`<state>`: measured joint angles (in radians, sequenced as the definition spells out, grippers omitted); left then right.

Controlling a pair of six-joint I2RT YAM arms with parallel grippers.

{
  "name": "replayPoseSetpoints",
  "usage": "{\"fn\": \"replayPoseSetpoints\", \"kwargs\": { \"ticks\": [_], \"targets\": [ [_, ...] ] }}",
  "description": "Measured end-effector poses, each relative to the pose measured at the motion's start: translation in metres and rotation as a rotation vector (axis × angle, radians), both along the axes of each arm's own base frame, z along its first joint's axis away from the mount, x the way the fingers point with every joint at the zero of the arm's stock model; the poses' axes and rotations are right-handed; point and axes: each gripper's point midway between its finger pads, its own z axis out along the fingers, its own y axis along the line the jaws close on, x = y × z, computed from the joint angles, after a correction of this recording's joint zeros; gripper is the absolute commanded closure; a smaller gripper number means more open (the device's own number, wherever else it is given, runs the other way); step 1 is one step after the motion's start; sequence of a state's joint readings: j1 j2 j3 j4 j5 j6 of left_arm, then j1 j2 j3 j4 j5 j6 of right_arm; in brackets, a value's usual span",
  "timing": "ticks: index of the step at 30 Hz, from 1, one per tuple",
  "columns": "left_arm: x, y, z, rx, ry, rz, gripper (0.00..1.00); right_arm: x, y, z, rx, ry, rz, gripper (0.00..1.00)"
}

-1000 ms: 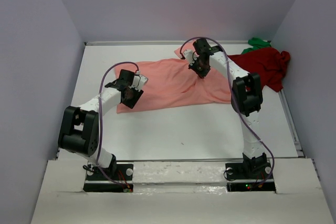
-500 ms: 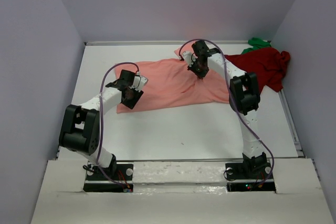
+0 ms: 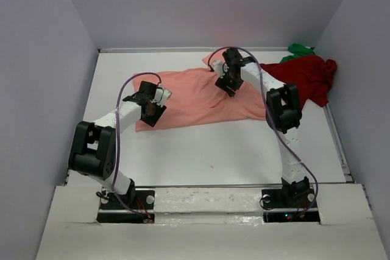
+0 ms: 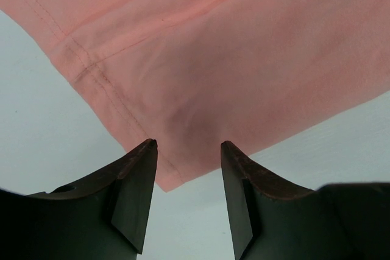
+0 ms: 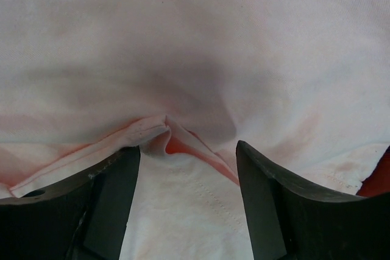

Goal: Fold and stack the t-shirts
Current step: Fold the tshirt

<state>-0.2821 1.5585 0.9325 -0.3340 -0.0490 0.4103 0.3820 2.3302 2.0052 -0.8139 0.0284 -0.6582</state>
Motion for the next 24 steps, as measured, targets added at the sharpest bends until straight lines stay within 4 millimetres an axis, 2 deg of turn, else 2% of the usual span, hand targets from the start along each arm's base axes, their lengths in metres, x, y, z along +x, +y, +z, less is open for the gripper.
{"fn": "replayPoseSetpoints", "kwargs": {
  "ticks": [3,6,8,12,16,18,20,22,24],
  "targets": [
    [0.0,0.0,0.0,0.003,0.001,0.001,0.43,0.001,-0.002,0.003,-0.007,-0.009,-0.004,0.28],
    [0.0,0.001,0.001,0.007,-0.004,0.002,0.43,0.005,-0.007,0.024,-0.023,-0.057,-0.021,0.27],
    [-0.001,0.001,0.001,0.009,-0.007,0.001,0.43,0.007,-0.012,0.043,-0.037,-0.1,-0.037,0.27],
    [-0.002,0.001,0.012,-0.001,-0.041,0.001,0.4,0.007,-0.027,0.097,-0.061,-0.222,-0.087,0.26],
    [0.0,-0.001,0.037,-0.028,-0.117,-0.007,0.39,-0.012,-0.052,0.133,-0.082,-0.288,-0.155,0.26],
    [0.001,-0.002,0.05,-0.044,-0.158,-0.014,0.39,-0.023,-0.062,0.134,-0.093,-0.284,-0.176,0.27],
    [0.001,-0.004,0.056,-0.058,-0.18,-0.022,0.39,-0.036,-0.076,0.124,-0.109,-0.257,-0.205,0.28],
    [-0.001,-0.005,0.055,-0.063,-0.183,-0.03,0.39,-0.052,-0.092,0.106,-0.127,-0.21,-0.238,0.29],
    [-0.004,-0.005,0.05,-0.066,-0.169,-0.037,0.39,-0.075,-0.114,0.076,-0.159,-0.124,-0.28,0.3]
  ]
}}
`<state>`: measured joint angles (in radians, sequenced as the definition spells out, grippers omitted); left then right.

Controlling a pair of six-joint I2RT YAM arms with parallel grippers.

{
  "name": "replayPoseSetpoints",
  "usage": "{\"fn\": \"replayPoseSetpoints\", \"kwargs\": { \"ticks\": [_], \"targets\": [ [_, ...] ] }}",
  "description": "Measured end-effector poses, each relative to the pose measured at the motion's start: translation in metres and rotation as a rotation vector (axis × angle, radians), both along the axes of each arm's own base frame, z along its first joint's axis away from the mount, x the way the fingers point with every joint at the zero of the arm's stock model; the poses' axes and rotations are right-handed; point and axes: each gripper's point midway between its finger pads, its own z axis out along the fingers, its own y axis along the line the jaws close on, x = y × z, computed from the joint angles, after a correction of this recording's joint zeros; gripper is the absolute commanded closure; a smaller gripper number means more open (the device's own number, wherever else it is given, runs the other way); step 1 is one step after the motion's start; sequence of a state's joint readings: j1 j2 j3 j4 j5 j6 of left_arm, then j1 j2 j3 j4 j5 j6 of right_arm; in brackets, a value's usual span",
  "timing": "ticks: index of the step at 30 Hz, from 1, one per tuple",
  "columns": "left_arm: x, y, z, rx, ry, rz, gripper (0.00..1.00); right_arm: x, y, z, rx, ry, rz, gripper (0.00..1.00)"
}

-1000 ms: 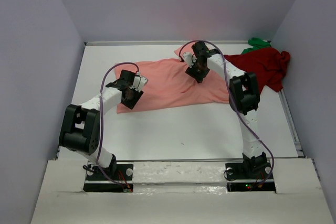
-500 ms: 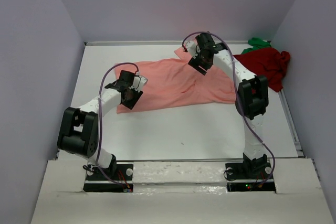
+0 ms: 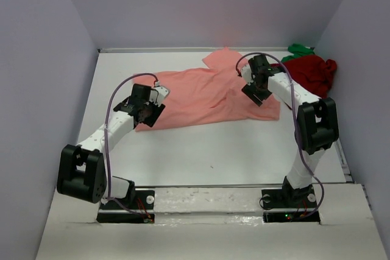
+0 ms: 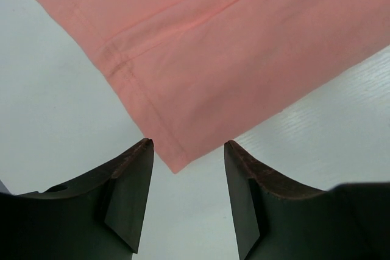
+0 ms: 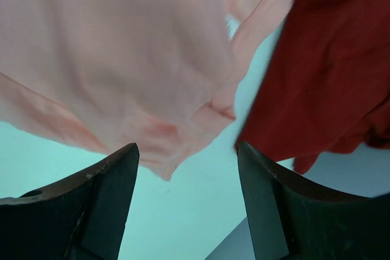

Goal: Fold and stack the t-shirts
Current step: Fold the tshirt

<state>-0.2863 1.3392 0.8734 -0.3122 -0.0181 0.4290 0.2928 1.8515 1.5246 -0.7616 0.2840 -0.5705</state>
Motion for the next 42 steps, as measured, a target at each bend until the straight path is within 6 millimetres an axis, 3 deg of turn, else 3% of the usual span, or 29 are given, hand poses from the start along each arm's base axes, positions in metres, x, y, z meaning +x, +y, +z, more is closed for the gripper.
{"fn": "replayPoseSetpoints", "kwargs": {
  "ticks": [4,9,14,20,30,42],
  "targets": [
    [-0.01,-0.001,-0.013,-0.007,0.037,-0.017,0.39,-0.035,-0.03,-0.04,-0.019,0.128,-0.082,0.31],
    [-0.012,-0.004,-0.016,-0.018,0.046,-0.029,0.39,-0.055,-0.042,-0.048,-0.02,0.162,-0.125,0.33],
    [-0.011,-0.006,-0.015,-0.027,0.043,-0.038,0.39,-0.056,-0.048,-0.043,-0.008,0.138,-0.152,0.35],
    [-0.012,-0.007,-0.016,-0.033,0.044,-0.042,0.39,-0.055,-0.061,-0.05,-0.005,0.135,-0.186,0.36],
    [-0.012,-0.007,-0.016,-0.03,0.045,-0.04,0.39,-0.048,-0.071,-0.087,-0.017,0.188,-0.216,0.37],
    [-0.013,-0.004,-0.017,-0.019,0.047,-0.032,0.39,-0.036,-0.075,-0.084,-0.04,0.164,-0.224,0.37]
  ]
}}
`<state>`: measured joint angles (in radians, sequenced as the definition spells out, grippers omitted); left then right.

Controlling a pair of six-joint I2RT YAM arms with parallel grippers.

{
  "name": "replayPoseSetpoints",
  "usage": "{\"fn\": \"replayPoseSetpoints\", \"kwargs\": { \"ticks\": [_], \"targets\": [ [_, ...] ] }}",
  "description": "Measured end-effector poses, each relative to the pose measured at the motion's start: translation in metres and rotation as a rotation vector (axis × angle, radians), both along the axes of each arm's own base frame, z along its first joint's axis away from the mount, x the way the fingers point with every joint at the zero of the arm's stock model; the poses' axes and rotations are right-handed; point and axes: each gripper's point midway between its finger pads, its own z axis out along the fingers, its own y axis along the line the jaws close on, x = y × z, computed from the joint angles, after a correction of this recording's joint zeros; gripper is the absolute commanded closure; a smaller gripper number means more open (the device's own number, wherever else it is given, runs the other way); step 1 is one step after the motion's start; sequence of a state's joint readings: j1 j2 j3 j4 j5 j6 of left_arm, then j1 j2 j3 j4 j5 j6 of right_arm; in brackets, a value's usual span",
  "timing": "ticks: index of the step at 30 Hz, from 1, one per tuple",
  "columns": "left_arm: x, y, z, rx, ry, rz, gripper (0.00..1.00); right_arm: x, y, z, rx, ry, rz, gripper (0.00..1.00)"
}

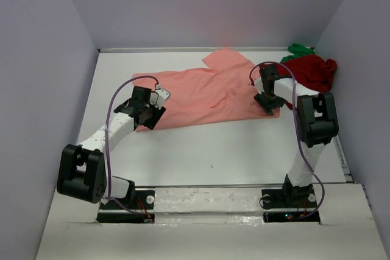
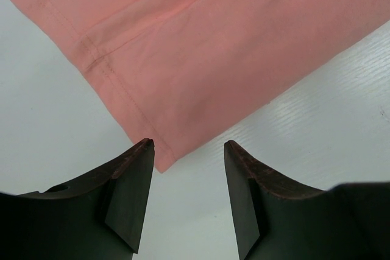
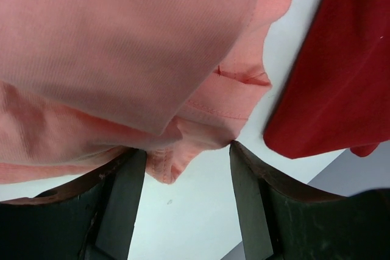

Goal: Fold and stack the t-shirts
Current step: Fold the tshirt

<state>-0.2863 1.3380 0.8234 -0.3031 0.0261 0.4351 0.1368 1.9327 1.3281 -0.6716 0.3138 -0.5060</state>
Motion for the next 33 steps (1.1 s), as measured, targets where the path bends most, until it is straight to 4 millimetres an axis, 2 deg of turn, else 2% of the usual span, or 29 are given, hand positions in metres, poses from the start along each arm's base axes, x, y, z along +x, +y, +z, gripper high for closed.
{"fn": "replayPoseSetpoints", "kwargs": {
  "ticks": [9,16,23,27,30,33],
  "targets": [
    [0.0,0.0,0.0,0.003,-0.001,0.002,0.39,0.011,-0.011,0.001,-0.04,-0.022,-0.015,0.38],
    [-0.002,0.002,-0.001,0.007,-0.001,0.004,0.39,0.013,-0.015,0.002,-0.071,-0.026,-0.015,0.37],
    [-0.003,0.003,-0.001,0.008,-0.003,0.004,0.39,0.014,-0.006,0.007,-0.01,-0.011,-0.007,0.37],
    [0.003,0.008,0.004,0.029,-0.024,0.008,0.38,0.027,0.011,0.027,0.089,-0.045,0.007,0.35],
    [0.016,0.01,0.019,0.017,-0.062,0.014,0.38,0.044,0.025,0.06,0.17,-0.123,0.02,0.32],
    [0.046,0.015,0.046,-0.03,-0.137,0.038,0.38,0.064,0.039,0.103,0.25,-0.241,0.027,0.25]
  ]
}}
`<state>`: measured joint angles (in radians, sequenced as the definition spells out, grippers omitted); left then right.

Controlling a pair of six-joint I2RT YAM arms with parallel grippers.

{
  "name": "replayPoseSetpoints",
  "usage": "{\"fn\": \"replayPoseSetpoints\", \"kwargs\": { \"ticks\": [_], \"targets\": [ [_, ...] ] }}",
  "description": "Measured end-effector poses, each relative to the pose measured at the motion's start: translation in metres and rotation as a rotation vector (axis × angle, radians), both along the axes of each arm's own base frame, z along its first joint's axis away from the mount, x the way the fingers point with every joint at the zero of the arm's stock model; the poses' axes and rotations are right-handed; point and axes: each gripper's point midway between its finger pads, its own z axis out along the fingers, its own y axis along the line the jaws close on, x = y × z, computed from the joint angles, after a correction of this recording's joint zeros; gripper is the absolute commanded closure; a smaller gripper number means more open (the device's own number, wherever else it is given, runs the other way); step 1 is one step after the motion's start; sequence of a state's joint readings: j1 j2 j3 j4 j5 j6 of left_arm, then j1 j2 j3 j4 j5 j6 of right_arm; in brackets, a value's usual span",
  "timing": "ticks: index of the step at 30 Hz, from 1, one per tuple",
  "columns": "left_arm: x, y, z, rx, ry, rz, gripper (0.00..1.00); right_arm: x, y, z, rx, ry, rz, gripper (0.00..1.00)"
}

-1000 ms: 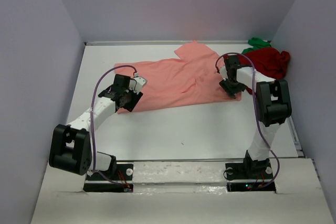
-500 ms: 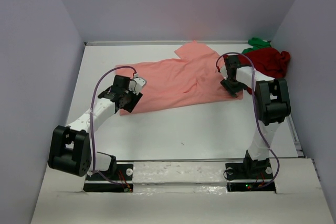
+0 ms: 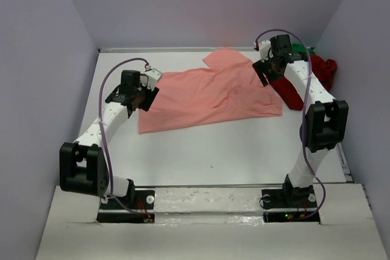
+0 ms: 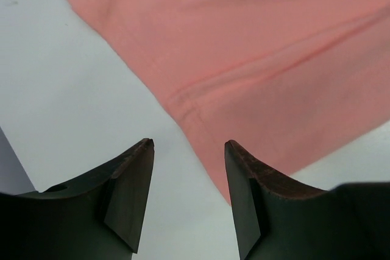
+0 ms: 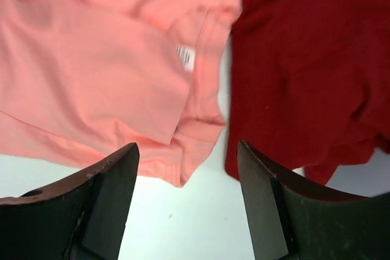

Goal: Fold and stack the t-shirts
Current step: Fold the tshirt

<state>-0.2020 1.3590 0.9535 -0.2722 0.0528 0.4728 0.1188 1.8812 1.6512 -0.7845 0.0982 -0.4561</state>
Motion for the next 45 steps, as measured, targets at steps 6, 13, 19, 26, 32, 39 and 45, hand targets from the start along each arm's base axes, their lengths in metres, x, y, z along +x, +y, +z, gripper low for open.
{"fn": "replayPoseSetpoints", "kwargs": {
  "ticks": [6,13,19,26,32,39,45],
  "targets": [
    [0.049,0.012,0.009,-0.088,-0.037,0.037,0.39,0.023,0.019,0.058,0.112,-0.159,0.012,0.18],
    [0.08,0.014,-0.037,-0.164,0.088,0.048,0.39,0.032,0.024,0.005,0.12,-0.048,0.021,0.2],
    [0.103,0.021,-0.061,-0.185,0.126,0.089,0.39,0.023,0.026,-0.024,0.126,0.035,0.03,0.2],
    [0.123,0.023,-0.053,-0.225,0.101,0.108,0.39,0.025,0.027,-0.033,0.126,0.053,0.03,0.21],
    [0.119,0.011,-0.053,-0.285,0.127,0.074,0.39,0.044,0.03,-0.05,0.124,0.076,0.029,0.22],
    [0.115,0.002,-0.063,-0.32,0.164,0.048,0.39,0.046,0.03,-0.052,0.121,0.094,0.027,0.22],
    [0.106,0.001,-0.096,-0.324,0.256,0.051,0.39,0.046,0.027,-0.051,0.108,0.094,0.026,0.21]
  ]
}}
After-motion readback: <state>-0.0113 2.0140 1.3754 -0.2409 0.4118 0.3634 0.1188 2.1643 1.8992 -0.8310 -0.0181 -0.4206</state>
